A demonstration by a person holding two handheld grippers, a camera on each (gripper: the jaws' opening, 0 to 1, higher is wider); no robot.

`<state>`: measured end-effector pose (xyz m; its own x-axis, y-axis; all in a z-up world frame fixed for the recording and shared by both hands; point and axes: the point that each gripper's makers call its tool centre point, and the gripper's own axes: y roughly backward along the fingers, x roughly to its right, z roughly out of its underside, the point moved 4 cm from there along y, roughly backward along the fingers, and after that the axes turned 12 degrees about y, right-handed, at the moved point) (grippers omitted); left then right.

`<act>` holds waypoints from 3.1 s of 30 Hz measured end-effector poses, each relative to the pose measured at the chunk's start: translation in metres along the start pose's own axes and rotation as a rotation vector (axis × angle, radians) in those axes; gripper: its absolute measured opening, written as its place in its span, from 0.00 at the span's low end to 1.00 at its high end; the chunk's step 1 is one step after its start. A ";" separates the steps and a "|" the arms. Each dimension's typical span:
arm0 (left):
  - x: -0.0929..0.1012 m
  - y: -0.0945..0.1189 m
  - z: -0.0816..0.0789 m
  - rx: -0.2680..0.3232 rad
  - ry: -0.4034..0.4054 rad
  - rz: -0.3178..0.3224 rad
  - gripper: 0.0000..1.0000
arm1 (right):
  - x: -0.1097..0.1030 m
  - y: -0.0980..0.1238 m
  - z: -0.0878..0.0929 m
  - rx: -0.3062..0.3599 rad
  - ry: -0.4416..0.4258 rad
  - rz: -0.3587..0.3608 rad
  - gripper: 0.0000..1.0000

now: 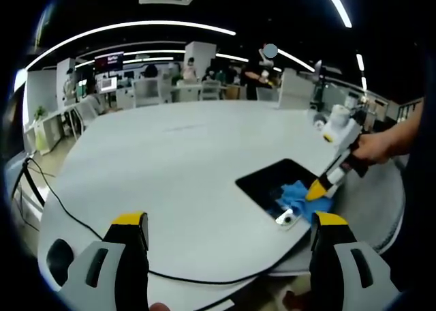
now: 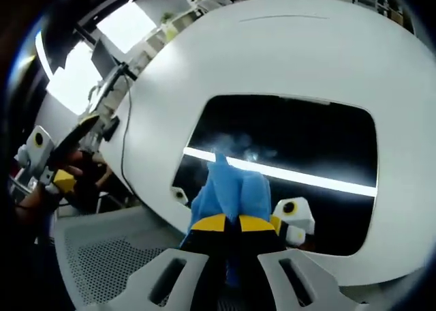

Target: Wipe the mirror surface with the cleaning cloth until all visible marks leave the cleaned area.

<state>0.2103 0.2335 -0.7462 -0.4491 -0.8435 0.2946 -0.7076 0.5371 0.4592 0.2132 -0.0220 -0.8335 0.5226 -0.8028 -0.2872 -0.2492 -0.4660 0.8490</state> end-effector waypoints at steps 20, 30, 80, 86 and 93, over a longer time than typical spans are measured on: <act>0.004 -0.001 0.000 0.007 0.009 0.004 1.00 | 0.003 -0.003 -0.007 -0.013 -0.023 0.034 0.00; 0.000 0.004 0.000 0.013 0.017 -0.019 1.00 | 0.013 -0.010 -0.025 -0.014 -0.017 0.032 0.00; 0.024 -0.014 0.002 0.018 0.011 -0.047 1.00 | 0.069 -0.040 -0.116 0.014 0.024 0.064 0.00; 0.027 -0.017 -0.002 0.026 0.012 -0.036 1.00 | 0.072 -0.040 -0.115 0.032 -0.048 0.019 0.00; 0.027 -0.015 -0.003 0.032 0.009 -0.039 1.00 | 0.070 -0.042 -0.116 0.037 0.015 0.030 0.00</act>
<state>0.2105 0.2024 -0.7426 -0.4165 -0.8635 0.2844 -0.7417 0.5036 0.4429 0.3549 -0.0154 -0.8380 0.5260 -0.8114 -0.2548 -0.2949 -0.4551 0.8402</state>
